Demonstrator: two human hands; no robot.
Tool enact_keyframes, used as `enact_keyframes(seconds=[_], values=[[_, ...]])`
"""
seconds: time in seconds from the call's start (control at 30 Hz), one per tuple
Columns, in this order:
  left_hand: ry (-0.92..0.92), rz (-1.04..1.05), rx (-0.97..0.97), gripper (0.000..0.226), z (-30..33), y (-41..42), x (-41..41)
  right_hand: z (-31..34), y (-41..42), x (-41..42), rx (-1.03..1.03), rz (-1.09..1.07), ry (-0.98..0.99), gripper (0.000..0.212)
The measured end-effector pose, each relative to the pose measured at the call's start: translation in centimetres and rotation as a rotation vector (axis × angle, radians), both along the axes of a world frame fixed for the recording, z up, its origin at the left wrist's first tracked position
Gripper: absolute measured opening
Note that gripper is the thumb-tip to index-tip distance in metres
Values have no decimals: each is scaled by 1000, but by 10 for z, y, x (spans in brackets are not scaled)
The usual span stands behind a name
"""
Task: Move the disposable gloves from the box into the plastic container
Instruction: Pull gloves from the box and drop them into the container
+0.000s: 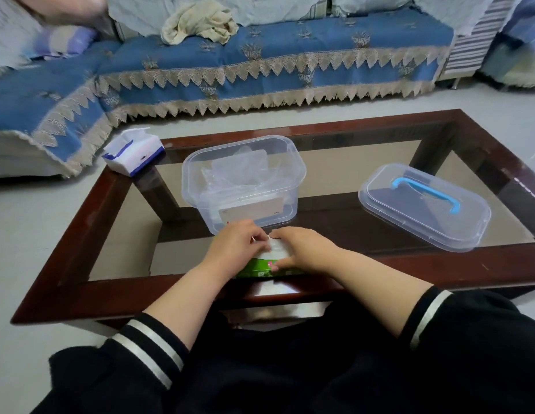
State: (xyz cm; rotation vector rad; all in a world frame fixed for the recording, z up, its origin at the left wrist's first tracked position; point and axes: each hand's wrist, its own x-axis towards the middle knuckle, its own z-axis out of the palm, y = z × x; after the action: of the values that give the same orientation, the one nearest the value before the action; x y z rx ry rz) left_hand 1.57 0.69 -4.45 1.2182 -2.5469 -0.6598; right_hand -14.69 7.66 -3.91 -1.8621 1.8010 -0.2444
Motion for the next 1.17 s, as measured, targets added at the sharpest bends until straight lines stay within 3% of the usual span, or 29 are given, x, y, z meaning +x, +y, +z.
enact_keyframes(seconds=[0.33, 0.5, 0.67, 0.8, 0.87, 0.97, 1.07, 1.17], values=[[88, -167, -460, 7, 1, 7, -4, 0, -4, 0, 34, -25, 19, 65], [150, -186, -537, 23, 16, 10, -1, 0, -5, -1, 31, 1, 59, 63], [405, -31, -563, 16, 106, -10, 5, 0, -7, -3, 22, 23, 51, 67], [593, 166, -892, 16, 197, -44, 13, 2, -5, -4, 12, 13, 44, 82], [656, 233, -1053, 23, 208, -60, 9, 0, -4, -3, 24, 22, 45, 83], [470, 143, -1081, 25, 179, -81, -8, -2, -5, -2, 17, 21, 52, 83], [88, 102, -723, 22, 122, -98, -28, -3, -6, -3, 12, 19, 48, 83], [-175, 114, -389, 16, 83, -117, -38, -7, -7, -3, -3, 38, 52, 82]])
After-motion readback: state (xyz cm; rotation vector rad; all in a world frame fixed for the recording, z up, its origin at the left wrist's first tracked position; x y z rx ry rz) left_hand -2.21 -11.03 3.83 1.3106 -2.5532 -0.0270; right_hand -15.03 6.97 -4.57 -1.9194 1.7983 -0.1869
